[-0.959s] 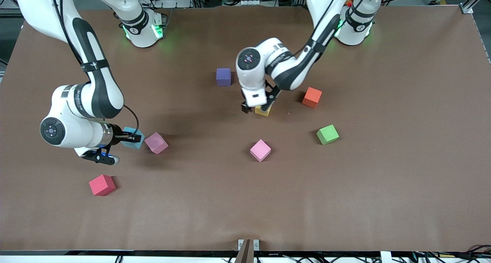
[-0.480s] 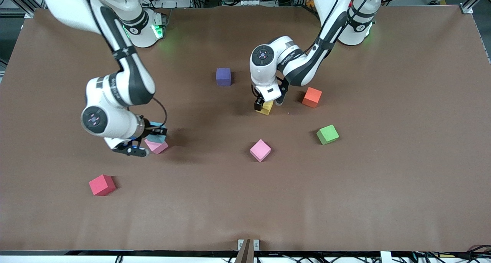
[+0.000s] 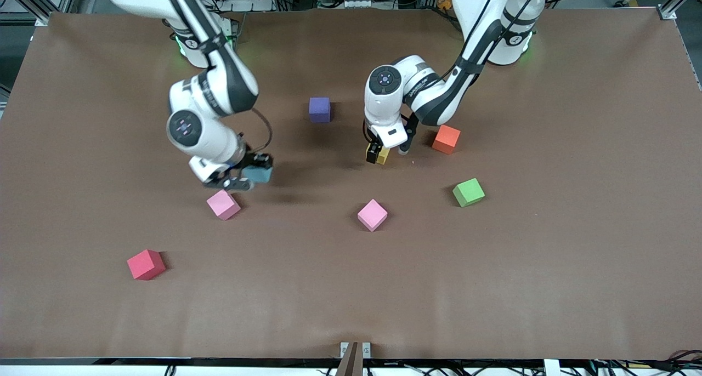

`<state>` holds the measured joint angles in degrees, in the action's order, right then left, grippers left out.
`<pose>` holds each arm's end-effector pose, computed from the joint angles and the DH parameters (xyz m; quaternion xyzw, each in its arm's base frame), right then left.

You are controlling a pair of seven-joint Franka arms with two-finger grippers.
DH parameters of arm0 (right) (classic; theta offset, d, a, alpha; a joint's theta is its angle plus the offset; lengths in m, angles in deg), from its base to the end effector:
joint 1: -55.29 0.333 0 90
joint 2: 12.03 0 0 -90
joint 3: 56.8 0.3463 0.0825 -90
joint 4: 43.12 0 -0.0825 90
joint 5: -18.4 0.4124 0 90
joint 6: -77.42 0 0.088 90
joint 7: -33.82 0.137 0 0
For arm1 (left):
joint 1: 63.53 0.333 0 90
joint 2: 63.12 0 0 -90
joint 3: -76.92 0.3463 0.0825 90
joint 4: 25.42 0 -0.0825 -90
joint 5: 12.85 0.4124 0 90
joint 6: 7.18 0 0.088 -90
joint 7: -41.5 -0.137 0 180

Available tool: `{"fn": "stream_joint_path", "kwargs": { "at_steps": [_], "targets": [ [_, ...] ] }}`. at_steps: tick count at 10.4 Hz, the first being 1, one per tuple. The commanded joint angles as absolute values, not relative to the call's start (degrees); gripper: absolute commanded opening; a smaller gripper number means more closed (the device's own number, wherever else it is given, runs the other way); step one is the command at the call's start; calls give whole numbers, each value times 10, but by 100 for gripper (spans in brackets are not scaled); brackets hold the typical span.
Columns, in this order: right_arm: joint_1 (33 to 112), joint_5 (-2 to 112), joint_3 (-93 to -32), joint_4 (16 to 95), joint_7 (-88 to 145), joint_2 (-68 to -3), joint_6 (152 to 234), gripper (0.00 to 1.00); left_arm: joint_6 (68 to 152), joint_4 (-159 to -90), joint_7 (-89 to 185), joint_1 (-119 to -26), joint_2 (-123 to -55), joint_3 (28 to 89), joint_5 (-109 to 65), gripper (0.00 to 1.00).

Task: Arrange blocks into number 1
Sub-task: 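Place the cyan cube beside the purple cube while the left gripper lifts yellow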

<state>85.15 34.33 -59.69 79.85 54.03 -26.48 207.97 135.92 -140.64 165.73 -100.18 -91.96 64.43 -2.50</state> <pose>0.5097 0.2737 0.2546 -0.9932 0.0373 0.0912 0.0622 0.4180 -0.4790 0.1797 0.8276 0.5613 0.0018 0.0003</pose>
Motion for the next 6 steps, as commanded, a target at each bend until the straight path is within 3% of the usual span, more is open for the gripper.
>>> {"fn": "stream_joint_path", "kwargs": {
  "at_steps": [1,3,4,5,6],
  "targets": [
    [917,368,-595,846,588,-232,2100,59,1385,-1412,1674,-992,-935,642,10,100],
    [969,369,-594,844,641,-257,2140,59,1395,-1409,1673,-992,-947,643,18,100],
    [987,369,-594,843,661,-271,2167,59,1395,-1408,1671,-987,-947,642,21,58],
    [997,369,-594,843,668,-283,2185,59,1395,-1408,1668,-982,-946,641,28,1],
    [1000,369,-588,843,668,-287,2187,59,1394,-1410,1667,-982,-943,641,30,0]
  ]
}}
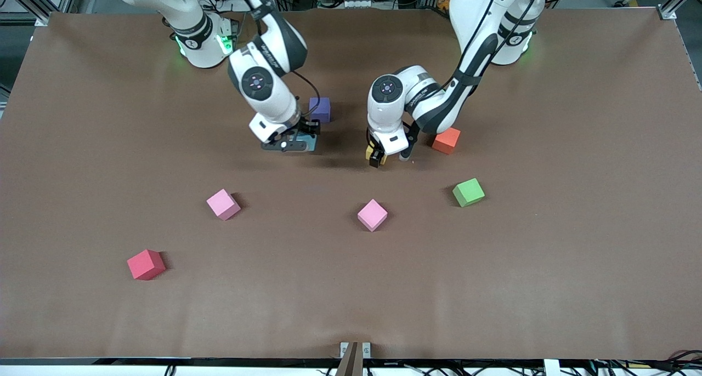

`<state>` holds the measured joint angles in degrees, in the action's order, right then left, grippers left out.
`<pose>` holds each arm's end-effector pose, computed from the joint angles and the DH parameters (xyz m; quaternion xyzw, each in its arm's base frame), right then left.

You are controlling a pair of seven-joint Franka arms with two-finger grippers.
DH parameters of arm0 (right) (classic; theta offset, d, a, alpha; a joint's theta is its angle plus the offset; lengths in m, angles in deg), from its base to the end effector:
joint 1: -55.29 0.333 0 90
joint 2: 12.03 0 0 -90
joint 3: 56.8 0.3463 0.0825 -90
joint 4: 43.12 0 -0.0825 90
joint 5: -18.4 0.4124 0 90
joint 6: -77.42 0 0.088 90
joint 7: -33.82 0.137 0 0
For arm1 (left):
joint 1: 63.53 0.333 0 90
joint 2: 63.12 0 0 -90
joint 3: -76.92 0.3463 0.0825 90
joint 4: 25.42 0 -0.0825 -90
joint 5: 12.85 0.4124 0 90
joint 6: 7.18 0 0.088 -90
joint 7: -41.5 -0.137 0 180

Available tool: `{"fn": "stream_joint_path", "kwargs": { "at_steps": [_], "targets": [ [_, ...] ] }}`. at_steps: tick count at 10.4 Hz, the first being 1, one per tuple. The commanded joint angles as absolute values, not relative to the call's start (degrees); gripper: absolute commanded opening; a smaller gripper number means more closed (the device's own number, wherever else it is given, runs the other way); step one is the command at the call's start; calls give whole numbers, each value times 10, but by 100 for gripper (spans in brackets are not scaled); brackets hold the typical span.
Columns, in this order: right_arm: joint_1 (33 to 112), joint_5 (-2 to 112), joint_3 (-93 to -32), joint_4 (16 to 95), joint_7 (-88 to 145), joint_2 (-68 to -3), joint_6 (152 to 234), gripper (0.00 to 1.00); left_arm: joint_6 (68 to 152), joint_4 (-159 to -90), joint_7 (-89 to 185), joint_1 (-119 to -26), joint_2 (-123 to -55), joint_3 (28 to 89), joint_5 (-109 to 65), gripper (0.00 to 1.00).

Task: Arrange blocks into number 1
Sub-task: 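Place the cyan cube beside the purple cube while the left gripper lifts yellow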

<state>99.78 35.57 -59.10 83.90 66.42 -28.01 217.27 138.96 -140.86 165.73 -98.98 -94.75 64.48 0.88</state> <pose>0.4182 0.3871 0.2225 -0.9953 0.0330 0.0743 0.0535 0.4249 -0.4698 0.1527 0.8352 0.5499 0.0102 0.0020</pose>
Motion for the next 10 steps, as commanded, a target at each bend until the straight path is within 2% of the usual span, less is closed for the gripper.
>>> {"fn": "stream_joint_path", "kwargs": {
  "at_steps": [1,3,6,10],
  "targets": [
    [1000,369,-579,844,669,-290,2187,59,1391,-1411,1663,-982,-937,641,30,0],
    [1010,369,-570,844,670,-294,2187,59,1374,-1426,1632,-981,-907,638,31,0],
    [1020,373,-568,846,669,-304,2187,60,1363,-1491,1598,-980,-834,622,31,0],
    [1025,378,-564,848,670,-309,2186,60,1363,-1517,1563,-979,-811,584,30,0]
  ]
}}
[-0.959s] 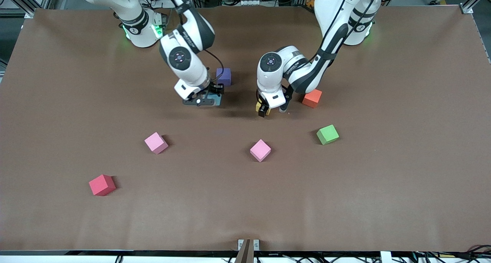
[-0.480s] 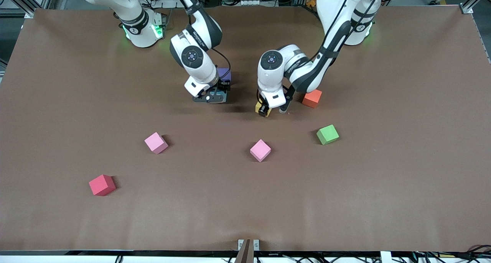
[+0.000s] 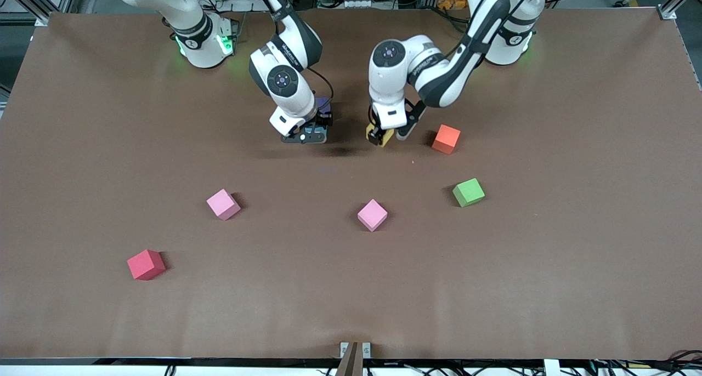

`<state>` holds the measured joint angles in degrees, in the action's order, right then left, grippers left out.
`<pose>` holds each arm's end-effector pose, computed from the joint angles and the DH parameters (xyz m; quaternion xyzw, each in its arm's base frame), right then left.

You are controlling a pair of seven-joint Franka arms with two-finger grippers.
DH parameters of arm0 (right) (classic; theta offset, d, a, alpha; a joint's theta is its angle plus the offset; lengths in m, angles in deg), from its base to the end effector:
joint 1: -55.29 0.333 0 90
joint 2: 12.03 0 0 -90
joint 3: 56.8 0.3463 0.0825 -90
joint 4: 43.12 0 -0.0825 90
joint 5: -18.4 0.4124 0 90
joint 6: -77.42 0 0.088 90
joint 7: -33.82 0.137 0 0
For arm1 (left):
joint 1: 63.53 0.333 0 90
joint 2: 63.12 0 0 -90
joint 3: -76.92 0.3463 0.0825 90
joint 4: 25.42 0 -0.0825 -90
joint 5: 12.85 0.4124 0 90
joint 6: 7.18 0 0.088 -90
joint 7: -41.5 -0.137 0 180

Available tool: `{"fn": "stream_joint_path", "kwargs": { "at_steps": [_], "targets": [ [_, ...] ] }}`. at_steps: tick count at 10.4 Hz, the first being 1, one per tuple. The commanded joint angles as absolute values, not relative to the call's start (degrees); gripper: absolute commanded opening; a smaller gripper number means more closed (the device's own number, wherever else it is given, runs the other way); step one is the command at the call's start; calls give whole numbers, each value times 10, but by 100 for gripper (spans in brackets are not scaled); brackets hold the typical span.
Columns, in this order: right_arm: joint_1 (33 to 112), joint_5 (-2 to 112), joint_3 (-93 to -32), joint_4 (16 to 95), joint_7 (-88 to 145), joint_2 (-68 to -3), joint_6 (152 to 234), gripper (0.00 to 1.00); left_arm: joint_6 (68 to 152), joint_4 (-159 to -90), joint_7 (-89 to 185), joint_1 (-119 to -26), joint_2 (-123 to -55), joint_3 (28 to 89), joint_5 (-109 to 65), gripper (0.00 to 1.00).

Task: Arrange blocks into number 1
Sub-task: 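Place the cyan cube beside the purple cube while the left gripper lifts yellow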

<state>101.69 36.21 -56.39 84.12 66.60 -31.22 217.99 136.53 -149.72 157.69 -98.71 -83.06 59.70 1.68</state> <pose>0.3809 0.4144 0.1902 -0.9944 0.0032 0.0986 0.0392 0.3620 -0.4690 0.2152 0.8942 0.4469 0.0256 0.0050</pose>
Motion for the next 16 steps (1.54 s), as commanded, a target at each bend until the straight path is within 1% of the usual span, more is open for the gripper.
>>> {"fn": "stream_joint_path", "kwargs": {
  "at_steps": [1,2,3,4,5,6,7,9,11,12,14,16],
  "targets": [
    [1027,380,-564,848,670,-311,2186,61,1363,-1517,1561,-979,-811,583,30,0],
    [1027,380,-564,849,670,-312,2186,61,1363,-1518,1560,-979,-810,579,30,0],
    [1027,380,-559,849,670,-312,2186,63,1363,-1518,1560,-979,-810,576,30,0],
    [1027,380,-557,849,670,-312,2181,80,1363,-1518,1557,-979,-811,576,30,0],
    [1019,380,-557,849,669,-306,2176,100,1363,-1518,1551,-979,-811,571,30,0],
    [1006,380,-557,848,668,-298,2166,100,1363,-1521,1545,-979,-811,571,30,0],
    [980,380,-557,848,653,-276,2155,100,1363,-1522,1540,-979,-810,567,30,0],
    [913,379,-557,841,579,-239,2103,100,1363,-1525,1528,-978,-810,565,30,0],
    [845,376,-556,823,526,-238,2084,100,1363,-1533,1519,-978,-804,546,29,0],
    [812,373,-557,804,473,-246,2079,100,1362,-1535,1520,-978,-800,527,28,0],
    [742,356,-559,746,340,-293,2077,100,1346,-1531,1522,-978,-787,470,23,0],
    [678,260,-560,669,263,-360,2078,100,1336,-1523,1517,-982,-796,398,23,0]
  ]
}}
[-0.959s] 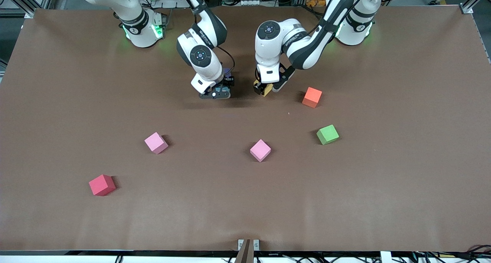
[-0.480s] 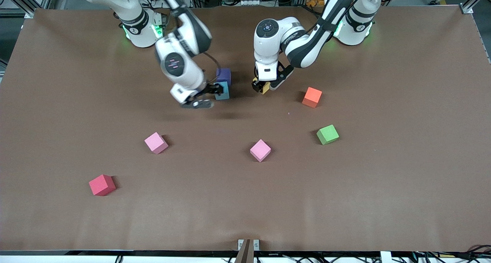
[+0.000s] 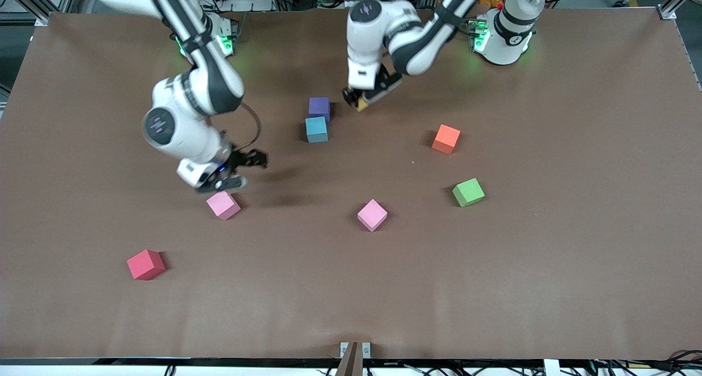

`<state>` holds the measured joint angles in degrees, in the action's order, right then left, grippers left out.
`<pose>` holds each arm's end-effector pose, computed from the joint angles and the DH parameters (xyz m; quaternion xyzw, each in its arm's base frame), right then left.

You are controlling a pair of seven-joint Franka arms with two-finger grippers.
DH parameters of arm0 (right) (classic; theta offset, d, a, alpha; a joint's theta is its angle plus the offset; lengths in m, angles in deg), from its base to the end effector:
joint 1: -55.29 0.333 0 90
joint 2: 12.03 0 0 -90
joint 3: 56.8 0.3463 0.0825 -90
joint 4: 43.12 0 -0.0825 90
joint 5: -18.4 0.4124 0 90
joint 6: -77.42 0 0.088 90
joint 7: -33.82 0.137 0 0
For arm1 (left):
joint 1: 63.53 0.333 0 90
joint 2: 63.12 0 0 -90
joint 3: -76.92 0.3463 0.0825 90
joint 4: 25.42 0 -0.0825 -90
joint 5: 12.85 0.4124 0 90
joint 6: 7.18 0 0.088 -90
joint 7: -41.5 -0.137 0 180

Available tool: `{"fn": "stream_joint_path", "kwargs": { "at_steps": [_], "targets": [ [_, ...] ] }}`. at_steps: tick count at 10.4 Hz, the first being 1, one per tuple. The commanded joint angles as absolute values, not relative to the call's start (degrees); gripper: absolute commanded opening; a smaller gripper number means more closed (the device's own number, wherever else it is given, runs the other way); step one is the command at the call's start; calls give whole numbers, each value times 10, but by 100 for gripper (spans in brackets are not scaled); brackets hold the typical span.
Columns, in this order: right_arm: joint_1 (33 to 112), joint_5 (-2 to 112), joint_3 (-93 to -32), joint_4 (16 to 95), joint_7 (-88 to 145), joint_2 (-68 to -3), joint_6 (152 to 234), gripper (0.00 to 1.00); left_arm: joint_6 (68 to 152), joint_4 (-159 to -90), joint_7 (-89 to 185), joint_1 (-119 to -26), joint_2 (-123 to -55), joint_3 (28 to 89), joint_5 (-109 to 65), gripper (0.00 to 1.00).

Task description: Arrange blocks into number 1

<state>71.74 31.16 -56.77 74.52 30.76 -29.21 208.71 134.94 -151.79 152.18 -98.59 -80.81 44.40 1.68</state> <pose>0.5840 0.1831 0.2659 -0.9918 -0.0938 0.0399 0.0771 0.2226 -0.5371 0.2401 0.9586 0.2843 -0.0029 0.0142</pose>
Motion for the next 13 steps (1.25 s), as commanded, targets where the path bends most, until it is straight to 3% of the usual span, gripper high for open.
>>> {"fn": "stream_joint_path", "kwargs": {
  "at_steps": [1,5,8,13],
  "targets": [
    [664,220,-560,635,246,-387,2078,100,1337,-1513,1511,-992,-810,373,31,0],
    [657,190,-563,594,204,-423,2083,100,1334,-1420,1437,-1033,-911,366,132,0],
    [660,191,-563,600,203,-428,2079,100,1262,-1317,1328,-1034,-986,377,133,0],
    [670,194,-563,623,171,-433,2080,100,1245,-1276,1252,-1042,-1025,394,135,0]
  ]
}}
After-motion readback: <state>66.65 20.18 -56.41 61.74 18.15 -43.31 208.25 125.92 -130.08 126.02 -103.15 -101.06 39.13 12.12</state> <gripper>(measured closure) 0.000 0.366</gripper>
